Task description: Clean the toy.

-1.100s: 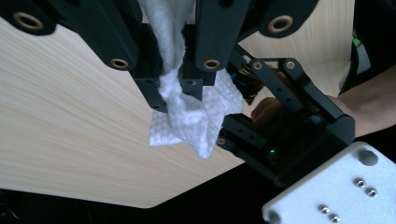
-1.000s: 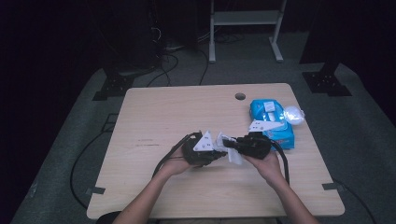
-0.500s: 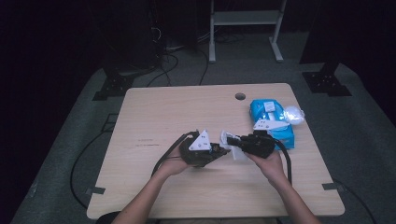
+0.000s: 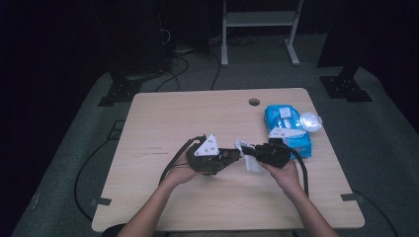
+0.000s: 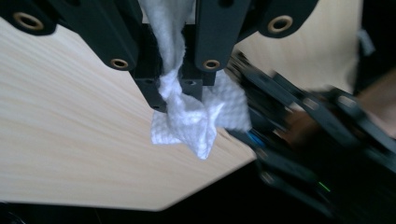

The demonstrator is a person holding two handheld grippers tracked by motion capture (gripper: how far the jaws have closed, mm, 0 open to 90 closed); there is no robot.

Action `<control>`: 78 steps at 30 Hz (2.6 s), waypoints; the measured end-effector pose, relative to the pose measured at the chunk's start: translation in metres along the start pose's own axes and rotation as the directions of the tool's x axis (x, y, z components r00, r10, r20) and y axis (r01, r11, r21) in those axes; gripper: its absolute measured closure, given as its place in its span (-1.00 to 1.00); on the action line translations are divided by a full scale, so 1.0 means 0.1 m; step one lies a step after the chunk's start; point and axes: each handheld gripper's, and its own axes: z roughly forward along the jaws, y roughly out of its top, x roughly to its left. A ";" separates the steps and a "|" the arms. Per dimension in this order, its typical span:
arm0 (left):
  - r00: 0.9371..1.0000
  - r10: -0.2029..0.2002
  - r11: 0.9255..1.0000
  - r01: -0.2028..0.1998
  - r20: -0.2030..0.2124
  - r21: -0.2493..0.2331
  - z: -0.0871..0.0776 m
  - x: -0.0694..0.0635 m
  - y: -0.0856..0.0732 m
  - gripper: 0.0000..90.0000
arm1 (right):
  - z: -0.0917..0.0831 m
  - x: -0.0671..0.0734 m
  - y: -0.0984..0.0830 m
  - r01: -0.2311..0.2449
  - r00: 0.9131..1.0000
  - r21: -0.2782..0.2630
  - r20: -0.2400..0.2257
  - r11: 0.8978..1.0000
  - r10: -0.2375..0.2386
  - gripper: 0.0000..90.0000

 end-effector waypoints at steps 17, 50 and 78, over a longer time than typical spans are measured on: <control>1.000 -0.009 1.000 0.009 0.003 -0.026 -0.04 0.02 0.02 0.40 | 0.00 0.00 -0.01 -0.019 1.000 -0.013 -0.011 1.000 0.019 0.83; 0.999 0.037 0.999 -0.037 0.013 0.017 0.11 -0.09 0.07 0.41 | 0.00 0.44 0.26 0.123 0.990 -0.008 -0.062 0.992 -0.123 0.83; 1.000 -0.013 0.999 0.013 -0.007 -0.040 -0.01 0.00 0.04 0.41 | 0.07 -0.08 -0.09 -0.093 0.995 0.055 -0.040 0.994 0.095 0.83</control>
